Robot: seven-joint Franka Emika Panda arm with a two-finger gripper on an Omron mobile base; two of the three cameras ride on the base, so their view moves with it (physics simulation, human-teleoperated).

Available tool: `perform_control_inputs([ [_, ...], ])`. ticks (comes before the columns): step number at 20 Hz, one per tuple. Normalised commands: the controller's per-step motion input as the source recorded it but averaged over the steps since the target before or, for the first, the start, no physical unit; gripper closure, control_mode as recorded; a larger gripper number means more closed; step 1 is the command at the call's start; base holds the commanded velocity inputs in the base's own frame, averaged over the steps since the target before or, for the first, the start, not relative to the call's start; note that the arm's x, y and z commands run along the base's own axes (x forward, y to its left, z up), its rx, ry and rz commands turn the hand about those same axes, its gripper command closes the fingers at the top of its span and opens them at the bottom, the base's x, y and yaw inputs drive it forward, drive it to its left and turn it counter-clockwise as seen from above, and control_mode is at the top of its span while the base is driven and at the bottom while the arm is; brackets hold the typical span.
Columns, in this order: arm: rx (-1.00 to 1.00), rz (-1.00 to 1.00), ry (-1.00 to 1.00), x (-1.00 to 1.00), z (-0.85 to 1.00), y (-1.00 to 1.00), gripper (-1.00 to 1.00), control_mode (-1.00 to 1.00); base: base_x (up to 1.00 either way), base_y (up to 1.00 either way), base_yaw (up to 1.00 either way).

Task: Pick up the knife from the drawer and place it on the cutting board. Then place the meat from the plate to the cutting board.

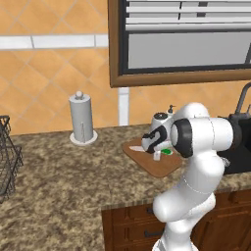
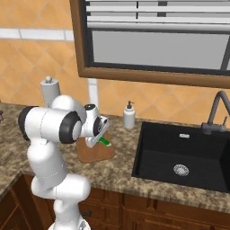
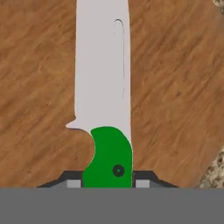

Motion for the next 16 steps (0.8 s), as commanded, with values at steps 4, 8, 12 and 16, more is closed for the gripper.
perform_control_inputs([
  [4,0.0,0.03,0.0,0.31,-0.53,0.3,1.0,-1.0,0.0,0.0,0.0],
  [8,0.0,0.0,-0.03,0.06,-0.32,0.18,-1.0,-1.0,0.0,0.0,0.0],
  [12,0.0,0.0,-0.16,-0.44,0.05,0.02,-1.0,-1.0,0.0,0.0,0.0],
  [16,0.0,0.01,-0.16,-0.54,0.34,0.0,-1.0,-1.0,0.0,0.0,0.0],
])
